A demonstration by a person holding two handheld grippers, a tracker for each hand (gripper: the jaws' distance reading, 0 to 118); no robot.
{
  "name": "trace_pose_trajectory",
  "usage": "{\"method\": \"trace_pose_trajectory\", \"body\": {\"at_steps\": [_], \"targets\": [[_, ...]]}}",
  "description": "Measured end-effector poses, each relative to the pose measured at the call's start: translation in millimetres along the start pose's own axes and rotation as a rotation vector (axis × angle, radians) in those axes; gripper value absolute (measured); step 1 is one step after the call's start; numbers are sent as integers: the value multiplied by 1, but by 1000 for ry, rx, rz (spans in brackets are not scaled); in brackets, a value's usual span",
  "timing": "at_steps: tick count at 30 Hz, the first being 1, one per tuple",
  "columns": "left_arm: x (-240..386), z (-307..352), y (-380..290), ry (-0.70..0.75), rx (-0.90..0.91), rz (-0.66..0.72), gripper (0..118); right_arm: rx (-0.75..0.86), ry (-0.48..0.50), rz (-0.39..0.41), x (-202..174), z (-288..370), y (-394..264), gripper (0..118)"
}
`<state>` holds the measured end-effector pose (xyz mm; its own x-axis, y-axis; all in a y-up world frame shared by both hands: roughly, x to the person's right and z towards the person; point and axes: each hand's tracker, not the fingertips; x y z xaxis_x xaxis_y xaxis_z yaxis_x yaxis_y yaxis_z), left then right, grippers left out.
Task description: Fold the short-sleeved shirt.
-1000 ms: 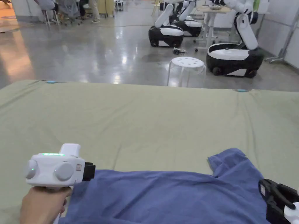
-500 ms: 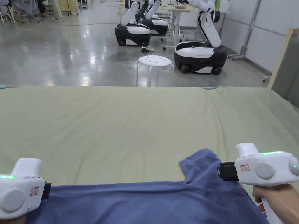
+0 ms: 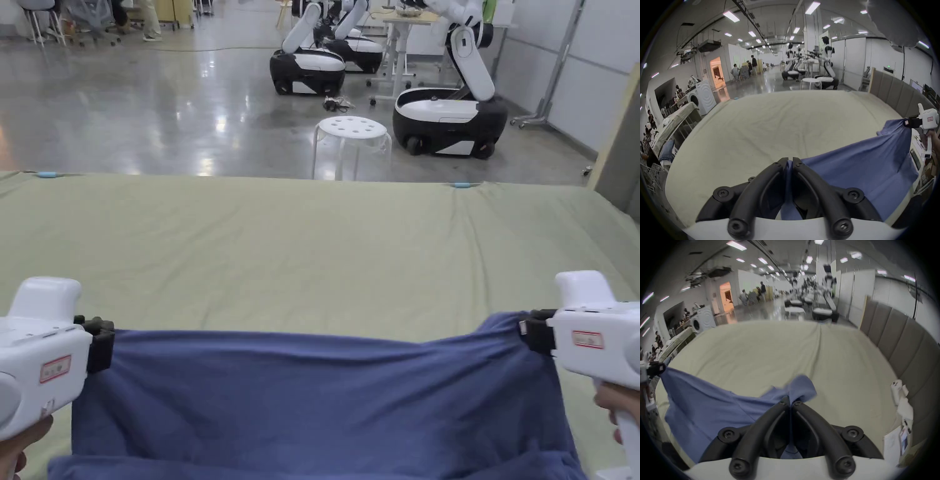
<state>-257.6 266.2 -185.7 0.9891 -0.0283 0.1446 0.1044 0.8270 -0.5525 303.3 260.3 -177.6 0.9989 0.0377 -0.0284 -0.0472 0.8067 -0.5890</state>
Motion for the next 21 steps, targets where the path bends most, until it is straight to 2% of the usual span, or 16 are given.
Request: {"method": "trace_pose_trajectory", "body": {"at_steps": [3, 8, 10, 13, 16, 18, 19, 20, 21], "targets": [[-9, 52, -13, -1, 31, 4, 7, 76, 38, -3, -1, 67, -20, 2], [-12, 107, -82, -22, -53, 42, 7, 42, 43, 6, -9, 141, -99, 2], [-11, 106, -117, -10, -141, 24, 7, -39, 3, 26, -17, 146, -138, 2], [-12, 93, -166, -46, -222, 64, 7, -166, 21, -19, -18, 132, -196, 2], [-12, 84, -190, -29, -223, 82, 9, -173, 4, -64, -19, 124, -226, 2], [-16, 86, -189, -24, -177, 121, 10, -132, -10, -97, -20, 130, -221, 2], [-18, 91, -186, 3, -125, 111, 25, -90, -23, -104, -22, 137, -214, 8], [-13, 101, -180, -32, -64, 112, 48, -52, -33, -103, -24, 146, -205, 27], [-11, 109, -173, -48, -5, 113, 70, -14, -27, -103, -23, 147, -195, 64]]}}
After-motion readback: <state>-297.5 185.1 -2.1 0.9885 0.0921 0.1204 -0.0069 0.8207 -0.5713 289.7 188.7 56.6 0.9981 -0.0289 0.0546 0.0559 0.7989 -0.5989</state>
